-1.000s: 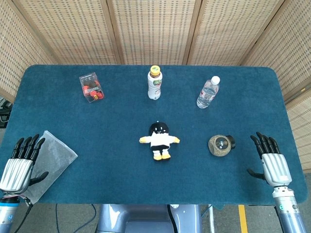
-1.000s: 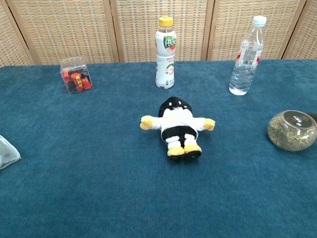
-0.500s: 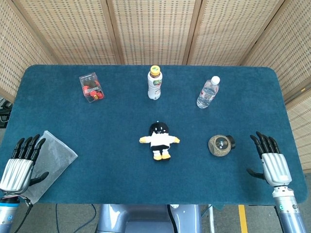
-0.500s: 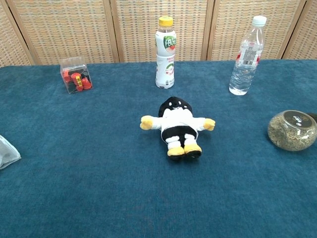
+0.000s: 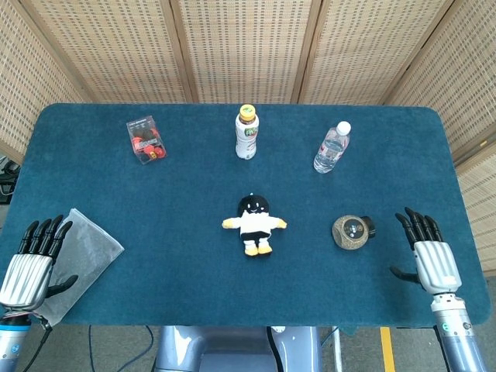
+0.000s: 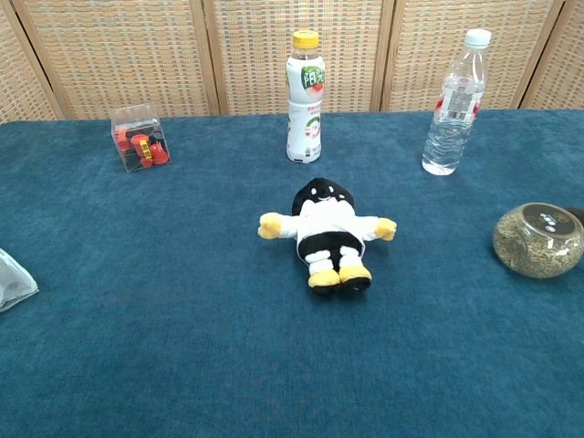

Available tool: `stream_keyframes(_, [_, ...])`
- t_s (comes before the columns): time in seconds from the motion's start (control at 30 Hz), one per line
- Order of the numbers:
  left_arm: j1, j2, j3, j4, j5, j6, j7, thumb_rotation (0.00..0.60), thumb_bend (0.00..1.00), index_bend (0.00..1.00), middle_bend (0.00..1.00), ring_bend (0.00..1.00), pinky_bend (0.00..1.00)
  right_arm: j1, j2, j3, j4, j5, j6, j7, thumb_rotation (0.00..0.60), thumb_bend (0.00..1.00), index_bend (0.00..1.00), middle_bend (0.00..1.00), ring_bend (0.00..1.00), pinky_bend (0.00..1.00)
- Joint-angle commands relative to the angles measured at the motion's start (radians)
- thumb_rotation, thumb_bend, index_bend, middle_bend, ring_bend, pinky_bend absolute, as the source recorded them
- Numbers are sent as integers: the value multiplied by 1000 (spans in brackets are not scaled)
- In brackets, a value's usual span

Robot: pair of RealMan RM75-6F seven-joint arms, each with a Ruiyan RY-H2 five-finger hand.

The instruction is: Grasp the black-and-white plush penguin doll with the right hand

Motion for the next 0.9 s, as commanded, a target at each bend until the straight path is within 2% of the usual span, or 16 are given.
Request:
stream_keyframes(0.03, [0, 2, 0, -1, 1, 1, -3, 600, 125, 0, 0, 0, 0, 34, 12, 27, -50, 4, -25, -38, 600, 246, 113, 0, 0, 0])
stream_keyframes(0.13, [0, 6, -1, -2, 1, 1, -13, 600, 125, 0, 0, 0, 0, 86, 18, 76, -129, 44, -70, -119, 600, 246, 114, 0, 0, 0])
stream_keyframes(0.17, [0, 8, -5, 0, -6, 0, -20, 600, 125, 0, 0, 0, 0, 137, 1, 117, -179, 69, -107, -167, 600, 246, 114, 0, 0, 0])
stream_keyframes(0.23, [-2, 10, -8, 3, -13, -4, -32, 600, 125, 0, 0, 0, 0, 187, -35, 164, -229, 167, -147, -272, 600, 246, 114, 0, 0, 0])
stream_keyframes(0.4, [-4, 18, -16, 9, -29, -10, -64, 600, 125, 0, 0, 0, 0, 263, -134, 210, -293, 302, -158, -432, 600, 246, 132, 0, 0, 0])
stream_keyframes(0.57, [-8, 25, -28, 23, -51, -21, -97, 600, 125, 0, 0, 0, 0, 351, -280, 236, -268, 406, -149, -562, 600, 246, 144, 0, 0, 0])
stream_keyframes(0.77, [-14, 28, -31, 31, -64, -37, -118, 600, 125, 0, 0, 0, 0, 409, -388, 252, -237, 479, -120, -638, 600, 244, 203, 0, 0, 0])
stream_keyframes(0.9, [-20, 28, -30, 34, -68, -51, -128, 600, 125, 0, 0, 0, 0, 463, -468, 265, -190, 515, -119, -673, 600, 300, 262, 0, 0, 0])
